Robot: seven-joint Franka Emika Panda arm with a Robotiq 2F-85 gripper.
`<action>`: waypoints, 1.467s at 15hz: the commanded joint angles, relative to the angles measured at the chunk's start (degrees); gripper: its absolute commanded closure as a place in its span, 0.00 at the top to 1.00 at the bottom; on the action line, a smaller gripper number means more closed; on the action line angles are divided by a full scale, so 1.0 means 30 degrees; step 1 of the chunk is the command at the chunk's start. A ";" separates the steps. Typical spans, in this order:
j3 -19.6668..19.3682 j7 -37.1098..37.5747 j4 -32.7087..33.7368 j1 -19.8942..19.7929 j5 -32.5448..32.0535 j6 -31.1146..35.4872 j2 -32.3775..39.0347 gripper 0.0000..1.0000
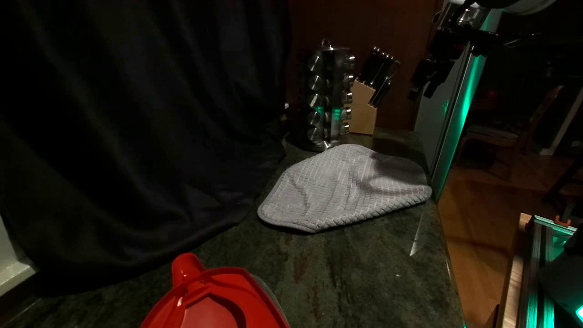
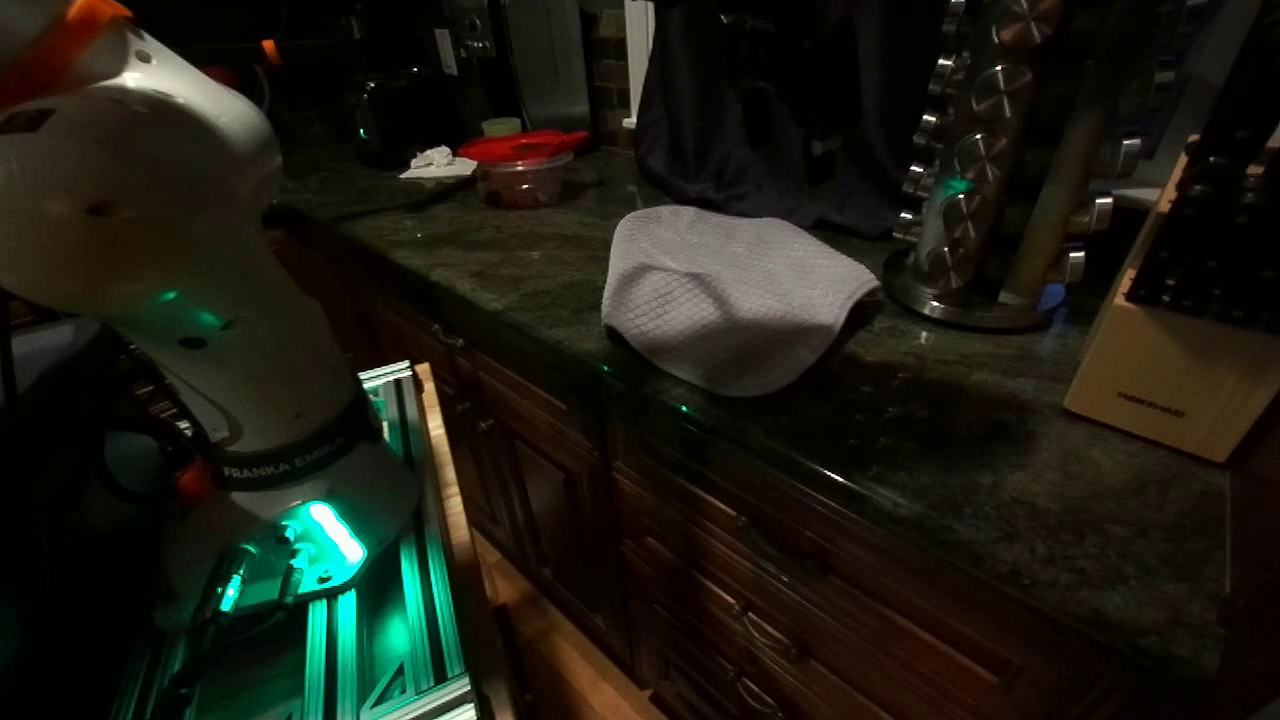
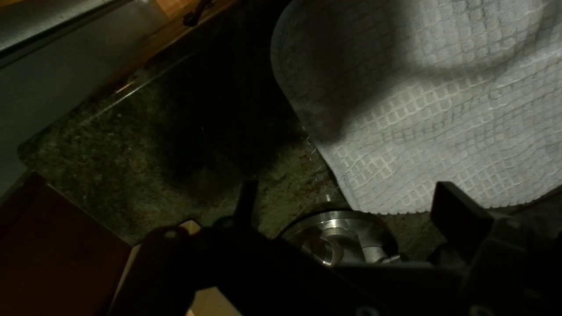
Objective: Remove one glass jar from the stand on the right and put it on the countertop.
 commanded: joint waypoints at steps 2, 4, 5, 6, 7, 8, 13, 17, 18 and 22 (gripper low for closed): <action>0.0171 -0.0102 0.0042 -0.0182 0.0138 -0.0060 0.0020 1.00; 0.0170 -0.0102 0.0042 -0.0182 0.0138 -0.0060 0.0021 1.00; -0.0137 -0.0693 0.0049 0.0218 0.0559 0.0758 0.0145 1.00; -0.0442 -0.1881 0.0322 0.0668 0.0626 0.1146 0.0383 1.00; -0.0504 -0.2535 0.0554 0.0831 0.0481 0.1685 0.0625 1.00; -0.0793 -0.3710 0.1075 0.1236 0.0519 0.1678 0.1022 1.00; -0.2220 -0.9278 0.4266 0.2733 0.0986 -0.0499 0.2866 1.00; -0.2732 -1.2189 0.7384 0.2853 0.2007 -0.2146 0.4934 1.00; -0.2703 -1.2602 0.8081 0.2699 0.2215 -0.2331 0.5413 1.00; -0.1942 -1.3101 0.8541 0.1914 0.3002 -0.1577 0.5756 1.00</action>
